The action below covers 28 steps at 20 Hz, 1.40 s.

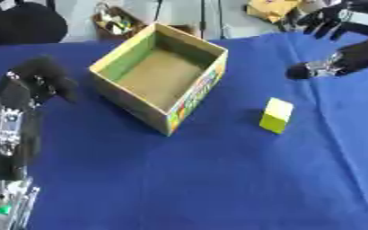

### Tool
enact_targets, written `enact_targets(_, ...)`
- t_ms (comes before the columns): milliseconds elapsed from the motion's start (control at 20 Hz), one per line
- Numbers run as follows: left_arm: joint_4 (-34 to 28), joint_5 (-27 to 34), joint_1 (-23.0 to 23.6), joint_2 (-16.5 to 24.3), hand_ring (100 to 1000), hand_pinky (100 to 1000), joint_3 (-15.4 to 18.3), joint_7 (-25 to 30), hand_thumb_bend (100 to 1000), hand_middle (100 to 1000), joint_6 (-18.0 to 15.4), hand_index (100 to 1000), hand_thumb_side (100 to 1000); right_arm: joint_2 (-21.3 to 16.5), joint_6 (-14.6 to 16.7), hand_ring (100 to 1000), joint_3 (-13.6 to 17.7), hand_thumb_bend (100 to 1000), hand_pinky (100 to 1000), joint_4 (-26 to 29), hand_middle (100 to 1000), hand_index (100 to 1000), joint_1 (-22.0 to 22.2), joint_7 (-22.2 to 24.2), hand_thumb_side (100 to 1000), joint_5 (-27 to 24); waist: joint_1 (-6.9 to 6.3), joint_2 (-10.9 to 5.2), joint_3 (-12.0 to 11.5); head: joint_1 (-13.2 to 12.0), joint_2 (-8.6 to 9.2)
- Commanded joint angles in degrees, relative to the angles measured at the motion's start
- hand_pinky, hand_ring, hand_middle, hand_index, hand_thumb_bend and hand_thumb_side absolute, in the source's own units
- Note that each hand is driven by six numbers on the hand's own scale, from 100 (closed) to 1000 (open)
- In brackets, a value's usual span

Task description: Pick up objects on the table and place them in the box.

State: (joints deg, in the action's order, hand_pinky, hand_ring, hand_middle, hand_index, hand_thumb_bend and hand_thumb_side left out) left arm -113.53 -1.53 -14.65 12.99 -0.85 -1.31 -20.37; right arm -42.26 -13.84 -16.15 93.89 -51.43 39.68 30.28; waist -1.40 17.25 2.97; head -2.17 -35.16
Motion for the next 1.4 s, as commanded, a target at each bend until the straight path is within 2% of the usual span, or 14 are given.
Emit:
enact_targets(50,-1.1,0.0,-0.4,0.1,591,473,0.5,-0.1,100,625,0.1,806,863,-1.7,0.5,838,0.2,731,804,0.3,825,951,-1.1,0.4,704,0.8,0.20,-0.88,0.0,0.1,0.66)
enact_targets(450,-1.1,0.0,-0.5,0.1,591,473,0.5,-0.1,100,626,0.1,806,863,-1.5,0.7,839,0.0,731,804,-0.1,825,951,-1.3,0.8,701,1.4,0.29,-0.81,0.0,0.1,0.74)
enact_targets(600,-1.1,0.0,-0.6,0.0,590,474,0.5,-0.1,100,626,0.2,806,864,-0.9,0.3,840,-1.5,730,804,-2.0,804,952,-1.1,1.8,646,2.5,0.47,-0.71,-0.1,0.4,0.68)
enact_targets(1000,-1.1,0.4,-1.1,-0.1,590,475,0.2,0.2,100,626,0.5,805,866,1.8,1.4,851,-4.9,754,819,-11.7,804,958,-1.6,4.5,550,8.5,1.00,-0.60,-0.2,0.8,0.09)
enact_targets(1400,-1.1,0.9,-1.5,-0.1,590,475,0.0,0.4,100,626,0.7,804,866,6.3,2.6,850,-4.6,755,813,-22.4,796,955,-3.6,4.8,513,11.2,1.23,-0.60,-0.7,1.4,-1.03)
